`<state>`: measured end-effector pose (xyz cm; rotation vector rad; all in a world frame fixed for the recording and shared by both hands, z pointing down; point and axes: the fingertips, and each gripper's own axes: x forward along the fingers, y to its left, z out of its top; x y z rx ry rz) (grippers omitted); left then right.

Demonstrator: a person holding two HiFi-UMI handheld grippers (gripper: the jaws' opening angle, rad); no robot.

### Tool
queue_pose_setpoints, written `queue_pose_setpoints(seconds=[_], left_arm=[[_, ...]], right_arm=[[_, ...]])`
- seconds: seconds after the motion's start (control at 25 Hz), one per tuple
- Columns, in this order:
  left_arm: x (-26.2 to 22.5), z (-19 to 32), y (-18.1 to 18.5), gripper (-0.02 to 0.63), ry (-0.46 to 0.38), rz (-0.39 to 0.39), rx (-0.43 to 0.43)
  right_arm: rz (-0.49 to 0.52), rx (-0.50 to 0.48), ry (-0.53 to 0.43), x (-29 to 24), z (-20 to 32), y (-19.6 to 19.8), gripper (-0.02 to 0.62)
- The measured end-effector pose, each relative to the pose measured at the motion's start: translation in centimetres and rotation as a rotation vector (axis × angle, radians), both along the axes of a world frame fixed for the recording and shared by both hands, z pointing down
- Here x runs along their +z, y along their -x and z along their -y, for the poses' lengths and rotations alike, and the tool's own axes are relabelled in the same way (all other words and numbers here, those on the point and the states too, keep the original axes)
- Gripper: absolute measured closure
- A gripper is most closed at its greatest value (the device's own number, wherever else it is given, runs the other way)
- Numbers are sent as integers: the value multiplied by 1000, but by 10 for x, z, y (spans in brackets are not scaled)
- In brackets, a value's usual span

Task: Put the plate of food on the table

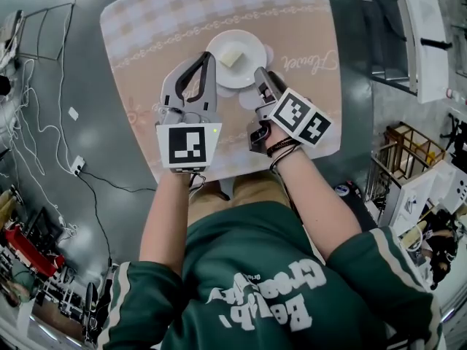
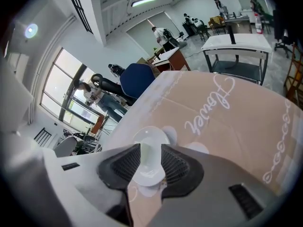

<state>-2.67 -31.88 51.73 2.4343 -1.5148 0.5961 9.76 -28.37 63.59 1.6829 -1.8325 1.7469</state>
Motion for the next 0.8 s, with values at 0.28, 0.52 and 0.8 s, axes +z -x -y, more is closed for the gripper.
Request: queue_pose_setpoints(seconds=[0.28, 0.52, 0.8], left_arm=[[-24, -10, 1, 597, -14, 2, -9], [-53, -29, 5, 597, -25, -1, 5], [-86, -50, -8, 597, -50, -5, 43]], right_arm=[[63, -100, -95, -36, 5, 11, 456], [1, -264, -270, -86, -2, 28, 456], [-152, -483, -581, -162, -6, 29, 468]])
